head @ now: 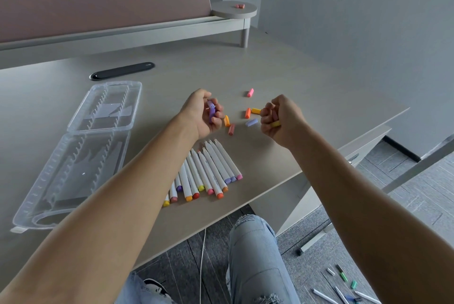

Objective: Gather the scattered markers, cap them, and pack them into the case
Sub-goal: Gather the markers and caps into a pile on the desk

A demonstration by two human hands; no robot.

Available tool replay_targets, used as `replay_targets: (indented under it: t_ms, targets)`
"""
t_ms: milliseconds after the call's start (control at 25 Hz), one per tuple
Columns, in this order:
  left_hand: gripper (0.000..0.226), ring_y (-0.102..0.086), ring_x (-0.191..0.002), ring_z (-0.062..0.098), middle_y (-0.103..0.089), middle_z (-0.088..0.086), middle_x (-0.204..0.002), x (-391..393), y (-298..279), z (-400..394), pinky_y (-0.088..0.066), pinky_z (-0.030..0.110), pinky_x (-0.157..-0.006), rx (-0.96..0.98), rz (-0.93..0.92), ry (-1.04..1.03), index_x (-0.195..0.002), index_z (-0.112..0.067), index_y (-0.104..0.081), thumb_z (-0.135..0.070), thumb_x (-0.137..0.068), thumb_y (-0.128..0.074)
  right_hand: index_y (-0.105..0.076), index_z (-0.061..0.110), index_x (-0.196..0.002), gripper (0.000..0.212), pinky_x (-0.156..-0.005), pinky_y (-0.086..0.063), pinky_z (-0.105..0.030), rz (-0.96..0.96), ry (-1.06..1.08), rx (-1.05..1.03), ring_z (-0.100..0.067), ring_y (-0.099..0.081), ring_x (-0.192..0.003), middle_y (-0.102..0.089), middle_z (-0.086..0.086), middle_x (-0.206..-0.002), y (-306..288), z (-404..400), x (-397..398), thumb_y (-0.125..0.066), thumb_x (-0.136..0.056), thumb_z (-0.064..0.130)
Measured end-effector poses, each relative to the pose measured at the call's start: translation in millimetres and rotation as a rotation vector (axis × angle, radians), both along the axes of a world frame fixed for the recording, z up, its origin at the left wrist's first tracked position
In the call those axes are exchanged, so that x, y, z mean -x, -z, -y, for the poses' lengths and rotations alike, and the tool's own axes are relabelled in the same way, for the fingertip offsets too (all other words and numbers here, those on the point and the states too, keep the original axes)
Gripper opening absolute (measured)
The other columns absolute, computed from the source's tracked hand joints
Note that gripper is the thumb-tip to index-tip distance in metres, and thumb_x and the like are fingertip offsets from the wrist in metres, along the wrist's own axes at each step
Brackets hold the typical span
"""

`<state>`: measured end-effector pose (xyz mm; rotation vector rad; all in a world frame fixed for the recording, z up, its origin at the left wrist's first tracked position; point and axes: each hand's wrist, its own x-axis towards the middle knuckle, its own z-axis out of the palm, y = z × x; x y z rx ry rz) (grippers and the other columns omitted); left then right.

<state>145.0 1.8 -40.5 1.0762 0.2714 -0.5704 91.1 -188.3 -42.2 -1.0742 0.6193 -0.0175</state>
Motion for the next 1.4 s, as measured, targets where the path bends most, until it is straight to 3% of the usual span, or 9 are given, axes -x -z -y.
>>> replay_targets:
  t_ms: [80, 160, 280, 480, 720, 800, 920, 1160, 1400]
  targets:
    - [0.031, -0.052, -0.042, 0.016, -0.054, 0.003, -0.055, -0.4, 0.3, 2.0, -0.028, 0.014, -0.034, -0.019, -0.013, -0.027, -0.07, -0.012, -0.051, -0.018, -0.099, -0.04, -0.049, 0.014, -0.066, 0.03, -0.045, -0.024, -0.019, -0.013, -0.057, 0.239, -0.014, -0.031, -0.043, -0.047, -0.004, -0.062, 0.3, 0.5, 0.5, -0.045, -0.095, 0.02]
    - [0.031, -0.056, -0.04, 0.013, -0.055, 0.0, -0.051, 0.5, -1.3, 4.2, -0.028, 0.013, -0.033, -0.047, -0.008, -0.041, -0.08, -0.009, -0.06, -0.01, -0.1, -0.036, -0.055, 0.006, -0.07, 0.035, -0.049, -0.029, -0.023, -0.042, -0.131, 0.706, -0.02, -0.038, -0.048, -0.048, -0.007, -0.065, 7.0, 0.7, -1.9, -0.05, -0.095, 0.03]
    - [0.033, -0.041, -0.032, 0.008, -0.045, -0.004, -0.048, -1.3, 1.2, 7.5, -0.023, 0.012, -0.033, -0.142, 0.044, -0.039, -0.093, -0.009, -0.062, -0.002, -0.097, -0.03, -0.059, 0.01, -0.083, 0.038, -0.057, -0.036, -0.029, -0.112, -0.233, 1.358, -0.03, -0.056, -0.072, -0.059, -0.006, -0.075, 20.1, -4.0, -2.6, -0.062, -0.088, 0.048]
    - [0.018, -0.023, -0.036, 0.009, -0.035, -0.002, -0.055, -3.1, 11.5, 6.5, -0.015, 0.014, -0.038, -0.52, 0.284, -0.01, -0.091, -0.009, -0.062, -0.009, -0.099, -0.046, -0.055, 0.017, -0.101, 0.036, -0.064, -0.04, -0.033, -0.102, -0.337, 1.612, -0.032, -0.059, -0.084, -0.06, -0.005, -0.091, 22.3, -14.6, 3.3, -0.062, -0.086, 0.049]
    - [0.022, -0.031, -0.038, 0.011, -0.046, 0.004, -0.065, -3.8, 20.7, 1.6, -0.021, 0.016, -0.039, -0.59, 0.401, -0.012, -0.088, -0.009, -0.062, 0.0, -0.097, -0.043, -0.056, 0.007, -0.093, 0.038, -0.054, -0.032, -0.032, -0.072, -0.328, 1.512, -0.031, -0.053, -0.073, -0.055, -0.006, -0.077, 18.5, -18.8, 0.9, -0.051, -0.095, 0.044]
    - [0.03, -0.037, -0.043, 0.014, -0.049, 0.002, -0.063, -6.7, 22.5, -0.8, -0.027, 0.021, -0.044, -0.836, 0.574, 0.03, -0.093, -0.015, -0.069, -0.004, -0.095, -0.041, -0.061, -0.002, -0.089, 0.04, -0.056, -0.034, -0.031, -0.018, -0.276, 1.325, -0.031, -0.052, -0.07, -0.058, -0.01, -0.074, 17.3, -15.1, -0.8, -0.056, -0.095, 0.038]
    - [0.02, -0.049, -0.058, 0.016, -0.053, -0.004, -0.065, -5.1, 19.4, -1.1, -0.035, 0.028, -0.057, -1.182, 0.801, 0.153, -0.097, -0.028, -0.071, -0.015, -0.092, -0.055, -0.057, 0.005, -0.083, 0.026, -0.06, -0.034, -0.033, 0.007, -0.283, 1.269, -0.028, -0.046, -0.07, -0.054, -0.012, -0.076, 12.3, -12.0, 0.4, -0.054, -0.096, 0.027]
    - [0.021, -0.058, -0.079, 0.023, -0.059, -0.003, -0.077, -4.2, 20.9, 1.5, -0.042, 0.03, -0.067, -1.265, 0.845, 0.308, -0.098, -0.028, -0.069, -0.033, -0.08, -0.079, -0.065, 0.004, -0.081, 0.029, -0.056, -0.03, -0.03, -0.004, -0.146, 0.891, -0.026, -0.041, -0.063, -0.045, -0.005, -0.063, 16.5, 0.0, -6.0, -0.044, -0.09, 0.021]
    - [0.014, -0.061, -0.089, 0.03, -0.066, 0.004, -0.092, 1.1, 20.0, 2.4, -0.045, 0.033, -0.072, -1.424, 0.838, 0.317, -0.09, -0.022, -0.062, -0.036, -0.089, -0.064, -0.068, 0.013, -0.081, 0.037, -0.047, -0.037, -0.027, 0.007, -0.096, 0.744, -0.02, -0.048, -0.053, -0.06, -0.006, -0.074, 11.9, 8.7, -9.8, -0.037, -0.097, 0.002]
